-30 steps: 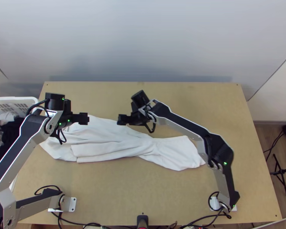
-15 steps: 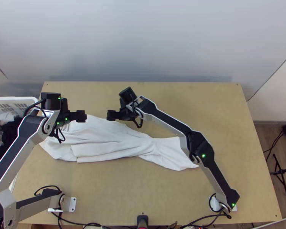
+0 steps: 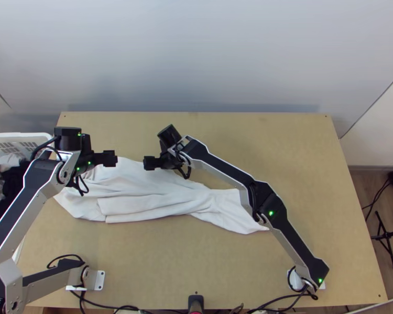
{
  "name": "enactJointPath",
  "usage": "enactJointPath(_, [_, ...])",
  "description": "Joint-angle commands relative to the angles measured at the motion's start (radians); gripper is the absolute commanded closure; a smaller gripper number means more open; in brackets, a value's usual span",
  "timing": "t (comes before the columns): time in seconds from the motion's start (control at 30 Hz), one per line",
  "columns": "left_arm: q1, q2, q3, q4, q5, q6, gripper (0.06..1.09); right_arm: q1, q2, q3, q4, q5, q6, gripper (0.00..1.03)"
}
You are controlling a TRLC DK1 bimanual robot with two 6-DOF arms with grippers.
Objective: Fold the t-shirt
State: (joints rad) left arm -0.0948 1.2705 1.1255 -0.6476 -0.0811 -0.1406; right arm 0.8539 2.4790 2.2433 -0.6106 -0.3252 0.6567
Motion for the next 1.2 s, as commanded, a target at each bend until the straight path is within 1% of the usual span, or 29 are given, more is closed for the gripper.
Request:
enactJointPath(0.0, [0.013,0.001,0.003,0.003,0.000,0.013,0.10,0.010,0.011,0.004,0.008,0.029,-0.020,0.13])
enactJointPath(0.1, [0.013,0.004,0.003,0.003,0.001,0.013,0.10,0.020,0.011,-0.004,0.005,0.034,-0.025,0.13])
enactJointPath(0.2, [0.012,0.004,0.000,0.008,0.001,0.010,0.10,0.031,0.011,-0.002,0.005,0.098,-0.063,0.12])
enactJointPath(0.27, [0.012,0.004,-0.003,0.009,0.001,0.010,0.10,0.031,0.009,-0.002,0.005,0.123,-0.075,0.12])
enactJointPath(0.43, [0.012,0.004,-0.010,0.009,0.001,0.010,0.10,0.027,0.000,-0.017,0.002,0.150,-0.092,0.12])
enactJointPath(0.57, [0.012,0.001,-0.012,0.009,0.001,0.009,0.10,0.025,-0.012,-0.019,0.002,0.201,-0.132,0.12])
enactJointPath(1.0, [0.007,-0.002,-0.010,0.009,0.001,0.004,0.10,0.040,-0.009,-0.025,-0.011,0.199,-0.121,0.13])
enactJointPath(1.03, [0.007,-0.003,-0.010,0.009,0.001,0.004,0.10,0.042,-0.009,-0.025,-0.011,0.199,-0.120,0.16])
enactJointPath(1.13, [0.010,-0.007,-0.013,0.009,0.000,0.006,0.10,0.043,-0.008,-0.025,-0.011,0.199,-0.117,0.32])
enactJointPath(1.17, [0.012,-0.008,-0.015,0.009,0.000,0.007,0.10,0.043,-0.008,-0.025,-0.011,0.199,-0.114,0.33])
